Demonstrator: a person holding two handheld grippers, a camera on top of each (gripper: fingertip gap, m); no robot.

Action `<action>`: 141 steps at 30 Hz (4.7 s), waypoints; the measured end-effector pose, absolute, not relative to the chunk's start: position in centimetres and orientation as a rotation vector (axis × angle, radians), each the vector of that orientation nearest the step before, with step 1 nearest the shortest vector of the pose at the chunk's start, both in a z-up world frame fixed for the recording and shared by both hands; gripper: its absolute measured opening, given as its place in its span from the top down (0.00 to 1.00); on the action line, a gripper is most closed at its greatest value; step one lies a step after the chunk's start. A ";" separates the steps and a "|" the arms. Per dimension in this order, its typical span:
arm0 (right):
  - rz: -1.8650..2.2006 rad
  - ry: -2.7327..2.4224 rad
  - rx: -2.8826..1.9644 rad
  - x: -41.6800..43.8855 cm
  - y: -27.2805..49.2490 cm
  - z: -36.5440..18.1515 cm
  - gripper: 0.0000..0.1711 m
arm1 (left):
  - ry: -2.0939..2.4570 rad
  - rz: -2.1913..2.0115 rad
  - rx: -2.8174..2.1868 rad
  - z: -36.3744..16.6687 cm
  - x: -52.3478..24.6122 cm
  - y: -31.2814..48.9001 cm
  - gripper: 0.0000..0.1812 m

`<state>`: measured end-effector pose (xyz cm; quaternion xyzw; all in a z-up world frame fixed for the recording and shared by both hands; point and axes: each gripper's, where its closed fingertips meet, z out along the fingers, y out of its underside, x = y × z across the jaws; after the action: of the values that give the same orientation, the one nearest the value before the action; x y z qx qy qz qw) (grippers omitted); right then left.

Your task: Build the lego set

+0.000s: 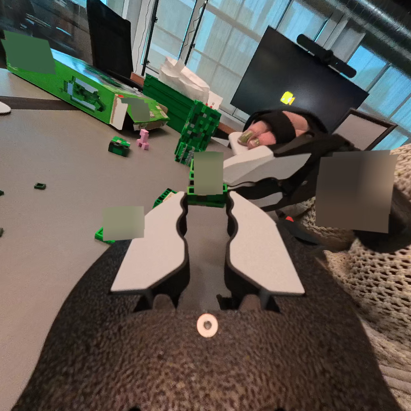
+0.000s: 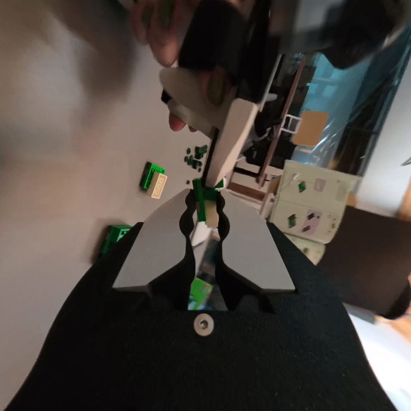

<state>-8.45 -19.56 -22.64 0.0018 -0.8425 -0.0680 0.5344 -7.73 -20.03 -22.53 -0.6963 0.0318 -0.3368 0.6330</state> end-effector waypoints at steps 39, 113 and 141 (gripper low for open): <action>0.600 -2.099 -0.500 -7.0 -20.6 -24.0 0.90 | 0.704 0.281 -1.549 -24.1 -6.3 -20.1 0.85; 0.305 -2.295 -0.278 -5.0 -21.9 -24.8 0.88 | 0.899 0.279 -1.593 -25.7 -4.8 -20.8 0.91; 0.558 -2.298 -0.496 -4.3 -22.2 -23.9 0.86 | 0.908 0.248 -1.629 -26.6 -4.7 -20.8 0.91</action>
<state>-4.34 -22.23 -23.94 -0.1920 -0.8891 0.2159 0.3549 -4.74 -20.75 -26.55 -0.6997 0.3898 0.1067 0.5891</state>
